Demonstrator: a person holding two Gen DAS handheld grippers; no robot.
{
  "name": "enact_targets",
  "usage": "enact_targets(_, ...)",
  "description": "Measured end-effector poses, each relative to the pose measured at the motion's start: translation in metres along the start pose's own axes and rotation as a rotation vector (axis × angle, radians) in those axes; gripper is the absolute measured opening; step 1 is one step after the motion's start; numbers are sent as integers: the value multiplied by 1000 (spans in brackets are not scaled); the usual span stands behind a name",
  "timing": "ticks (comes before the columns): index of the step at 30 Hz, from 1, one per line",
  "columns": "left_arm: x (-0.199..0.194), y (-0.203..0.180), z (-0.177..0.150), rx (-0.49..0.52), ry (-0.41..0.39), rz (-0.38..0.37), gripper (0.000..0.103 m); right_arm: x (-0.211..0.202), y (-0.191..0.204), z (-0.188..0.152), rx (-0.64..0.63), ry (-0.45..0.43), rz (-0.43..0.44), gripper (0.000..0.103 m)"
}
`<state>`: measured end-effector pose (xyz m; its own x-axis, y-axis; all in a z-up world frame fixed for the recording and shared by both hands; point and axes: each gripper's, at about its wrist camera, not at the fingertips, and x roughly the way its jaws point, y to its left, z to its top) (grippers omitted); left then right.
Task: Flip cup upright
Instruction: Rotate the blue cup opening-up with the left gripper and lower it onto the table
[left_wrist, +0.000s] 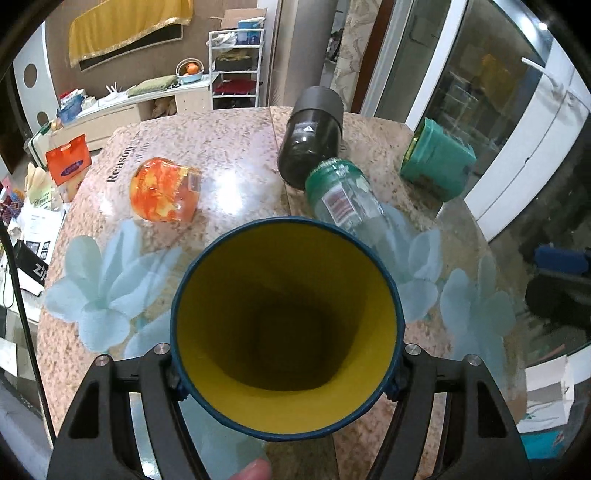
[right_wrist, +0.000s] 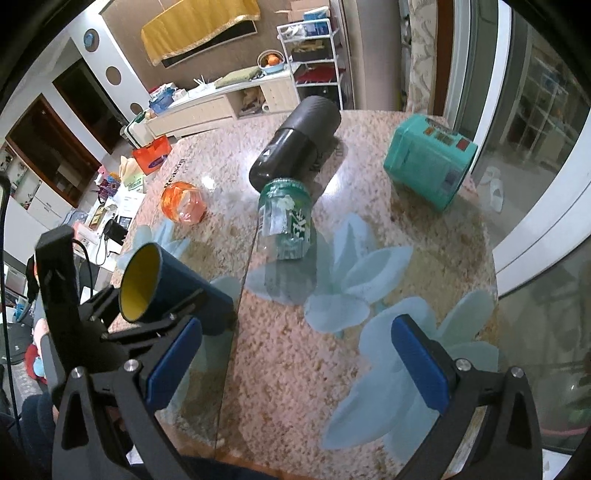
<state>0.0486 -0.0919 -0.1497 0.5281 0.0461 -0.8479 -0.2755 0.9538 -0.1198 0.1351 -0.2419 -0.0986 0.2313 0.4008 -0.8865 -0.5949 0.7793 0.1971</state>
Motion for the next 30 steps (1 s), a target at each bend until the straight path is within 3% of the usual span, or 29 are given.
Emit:
enact_targets(8,3,-14,-17,71,-131,9,75,9,2,-9,-40,5,-19,103)
enact_targets(17,-1,-26,-30,145,-171,41,76,12,1,-14,-40,23,-22,103)
enact_targets(20,-1,-26,-29,137,-166,43,81,12,0,-16,-39,37,-26,103)
enact_targets(24,-7,-28,-26,144,-171,37,103,12,-3,-18,-22,40,-21,103)
enact_targets(30,-26,-26,-18,131,-165,29,103,0,-1,-17,-15,5,-15,103)
